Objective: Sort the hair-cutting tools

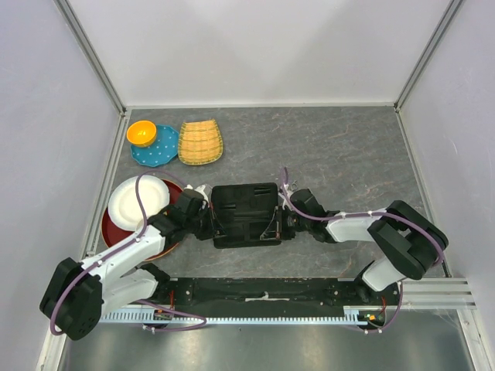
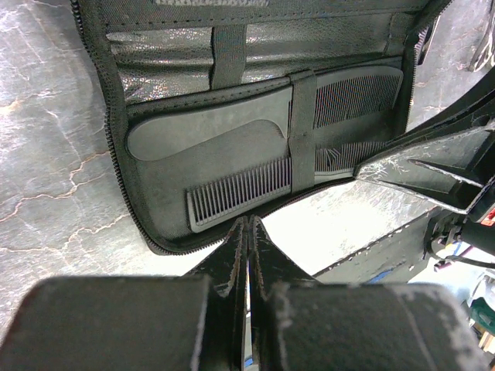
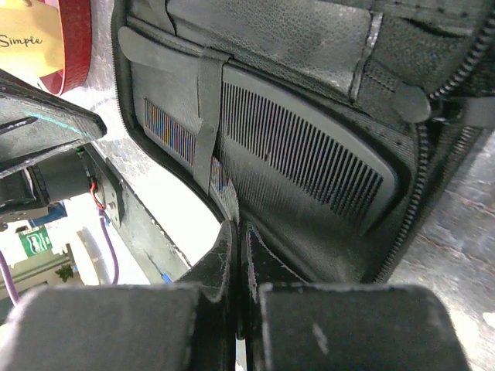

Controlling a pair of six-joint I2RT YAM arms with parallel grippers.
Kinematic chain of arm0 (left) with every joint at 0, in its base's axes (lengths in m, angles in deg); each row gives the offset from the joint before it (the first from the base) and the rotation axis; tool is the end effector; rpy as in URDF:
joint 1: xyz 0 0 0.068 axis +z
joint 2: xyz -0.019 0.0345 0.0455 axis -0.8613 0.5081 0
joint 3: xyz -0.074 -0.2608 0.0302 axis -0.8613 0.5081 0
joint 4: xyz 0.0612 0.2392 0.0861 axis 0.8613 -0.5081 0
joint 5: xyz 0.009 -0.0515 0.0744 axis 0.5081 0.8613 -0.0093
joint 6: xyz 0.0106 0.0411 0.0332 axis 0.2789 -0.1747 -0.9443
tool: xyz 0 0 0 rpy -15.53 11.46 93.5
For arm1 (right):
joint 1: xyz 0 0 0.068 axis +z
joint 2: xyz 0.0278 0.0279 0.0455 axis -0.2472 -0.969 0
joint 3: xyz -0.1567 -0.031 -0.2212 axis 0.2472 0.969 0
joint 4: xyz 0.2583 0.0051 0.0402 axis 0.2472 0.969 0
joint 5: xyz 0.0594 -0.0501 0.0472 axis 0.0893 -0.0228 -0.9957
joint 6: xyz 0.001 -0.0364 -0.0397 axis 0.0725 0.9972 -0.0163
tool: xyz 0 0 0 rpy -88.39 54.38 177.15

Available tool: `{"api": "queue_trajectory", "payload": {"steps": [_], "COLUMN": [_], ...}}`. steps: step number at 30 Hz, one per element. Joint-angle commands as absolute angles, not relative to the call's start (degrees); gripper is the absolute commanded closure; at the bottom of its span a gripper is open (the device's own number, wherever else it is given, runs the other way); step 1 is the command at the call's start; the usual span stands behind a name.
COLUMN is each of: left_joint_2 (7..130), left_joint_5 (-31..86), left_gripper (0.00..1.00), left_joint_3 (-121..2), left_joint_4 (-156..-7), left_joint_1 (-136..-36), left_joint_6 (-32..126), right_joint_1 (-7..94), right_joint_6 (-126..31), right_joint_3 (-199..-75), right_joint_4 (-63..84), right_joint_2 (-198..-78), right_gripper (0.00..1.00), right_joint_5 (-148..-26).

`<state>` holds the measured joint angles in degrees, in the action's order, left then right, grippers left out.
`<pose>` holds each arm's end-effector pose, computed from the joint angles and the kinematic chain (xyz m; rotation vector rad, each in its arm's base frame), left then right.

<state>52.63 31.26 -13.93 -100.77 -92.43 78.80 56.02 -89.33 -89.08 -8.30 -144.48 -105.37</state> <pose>0.1585 -0.1116 0.1758 -0.1344 2.6015 -0.8011 0.1857 0.1862 0.1245 -0.1079 2.5861 1.2281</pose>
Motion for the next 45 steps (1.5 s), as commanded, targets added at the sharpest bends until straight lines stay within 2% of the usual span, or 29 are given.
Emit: {"api": "queue_trajectory", "payload": {"steps": [1, 15, 19, 24, 28, 32, 39, 45], "left_joint_2": [52.85, 52.67, 53.98, 56.62, 59.34, 63.38, 65.5, 65.06], "left_joint_5": [30.19, 30.54, 30.72, 33.09, 33.97, 31.17, 27.47, 27.03], "left_gripper": [0.98, 0.98, 0.97, 0.96, 0.96, 0.98, 0.98, 0.98], "left_joint_3": [-14.04, -12.55, -12.2, -11.49, -10.7, -11.05, -11.32, -11.4], "left_joint_4": [-99.44, -98.48, -97.69, -95.58, -93.73, -96.18, -98.91, -99.27], "left_joint_1": [-92.6, -92.6, -92.6, -92.6, -92.6, -92.6, -92.6, -92.6], "left_joint_6": [80.25, 80.69, 80.6, 80.6, 80.95, 82.79, 83.15, 83.33], "right_joint_1": [57.29, 58.17, 58.17, 58.17, 58.17, 58.17, 58.08, 56.15], "right_joint_6": [-88.54, -90.03, -90.3, -90.39, -90.39, -90.39, -89.77, -87.14], "right_joint_3": [-90.07, -89.02, -88.75, -88.23, -87.79, -87.26, -86.12, -86.38], "right_joint_4": [-6.28, -8.74, -9.18, -9.53, -9.44, -8.48, -0.33, 12.22], "right_joint_2": [-147.69, -151.56, -152.27, -152.27, -151.92, -151.39, -145.43, -134.89], "right_gripper": [1.0, 1.0, 0.87, 0.8, 0.64, 0.59, 0.4, 0.36], "right_joint_5": [-101.6, -100.99, -100.81, -100.9, -100.64, -99.67, -93.63, -86.93]}}
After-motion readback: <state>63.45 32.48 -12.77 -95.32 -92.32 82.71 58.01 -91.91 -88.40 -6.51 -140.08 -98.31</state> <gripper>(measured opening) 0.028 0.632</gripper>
